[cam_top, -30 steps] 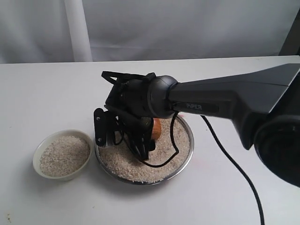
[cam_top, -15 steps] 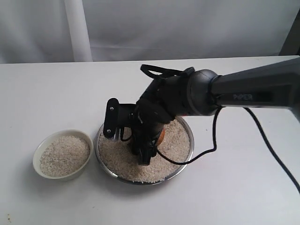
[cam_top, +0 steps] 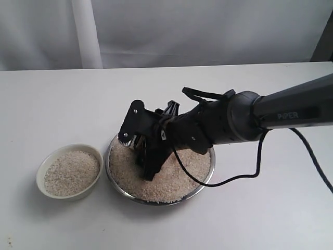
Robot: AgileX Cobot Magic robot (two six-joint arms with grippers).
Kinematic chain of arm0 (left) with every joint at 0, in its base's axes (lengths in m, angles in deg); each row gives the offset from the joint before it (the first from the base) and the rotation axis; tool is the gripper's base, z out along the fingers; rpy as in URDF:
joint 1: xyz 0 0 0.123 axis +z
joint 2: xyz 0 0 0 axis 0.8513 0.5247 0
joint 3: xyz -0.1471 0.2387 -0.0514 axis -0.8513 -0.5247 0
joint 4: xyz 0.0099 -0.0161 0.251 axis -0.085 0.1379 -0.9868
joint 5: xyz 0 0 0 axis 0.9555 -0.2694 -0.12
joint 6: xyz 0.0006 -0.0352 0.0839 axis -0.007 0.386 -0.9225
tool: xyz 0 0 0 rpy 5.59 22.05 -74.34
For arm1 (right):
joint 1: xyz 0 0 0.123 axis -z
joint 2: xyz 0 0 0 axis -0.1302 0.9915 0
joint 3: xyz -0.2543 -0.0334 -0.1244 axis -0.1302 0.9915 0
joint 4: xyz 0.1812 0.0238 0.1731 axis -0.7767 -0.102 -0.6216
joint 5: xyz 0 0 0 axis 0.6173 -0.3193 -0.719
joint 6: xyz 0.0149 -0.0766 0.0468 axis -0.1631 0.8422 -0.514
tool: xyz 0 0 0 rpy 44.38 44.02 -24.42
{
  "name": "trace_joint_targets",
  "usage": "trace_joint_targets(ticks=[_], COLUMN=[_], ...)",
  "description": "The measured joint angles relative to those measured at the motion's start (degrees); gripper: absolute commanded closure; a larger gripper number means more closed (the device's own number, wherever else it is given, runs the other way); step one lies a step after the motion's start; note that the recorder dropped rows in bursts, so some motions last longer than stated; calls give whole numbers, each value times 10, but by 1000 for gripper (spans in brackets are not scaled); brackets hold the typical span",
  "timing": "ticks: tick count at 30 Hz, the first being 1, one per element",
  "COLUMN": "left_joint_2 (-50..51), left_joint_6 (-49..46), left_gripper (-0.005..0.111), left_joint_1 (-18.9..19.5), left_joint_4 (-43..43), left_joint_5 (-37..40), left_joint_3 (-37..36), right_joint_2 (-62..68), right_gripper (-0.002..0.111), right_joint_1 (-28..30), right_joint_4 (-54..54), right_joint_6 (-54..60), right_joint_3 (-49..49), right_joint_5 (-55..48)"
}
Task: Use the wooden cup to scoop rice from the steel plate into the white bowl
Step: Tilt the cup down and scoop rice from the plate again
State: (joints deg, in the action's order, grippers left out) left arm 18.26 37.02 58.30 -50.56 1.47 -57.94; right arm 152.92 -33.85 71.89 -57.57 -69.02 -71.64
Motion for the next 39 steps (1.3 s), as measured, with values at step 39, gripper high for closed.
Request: trace_joint_targets(ticks=[39], left_joint_2=[0], left_joint_6=[0], left_gripper=[107], left_joint_1=[0], left_joint_4=[0], left_joint_5=[0], left_joint_3=[0], right_joint_2=[-95], right_gripper=[108], right_joint_1=[-1], right_joint_4=[-14], right_joint_6=[-57], right_joint_3=[30], right_joint_5=[99])
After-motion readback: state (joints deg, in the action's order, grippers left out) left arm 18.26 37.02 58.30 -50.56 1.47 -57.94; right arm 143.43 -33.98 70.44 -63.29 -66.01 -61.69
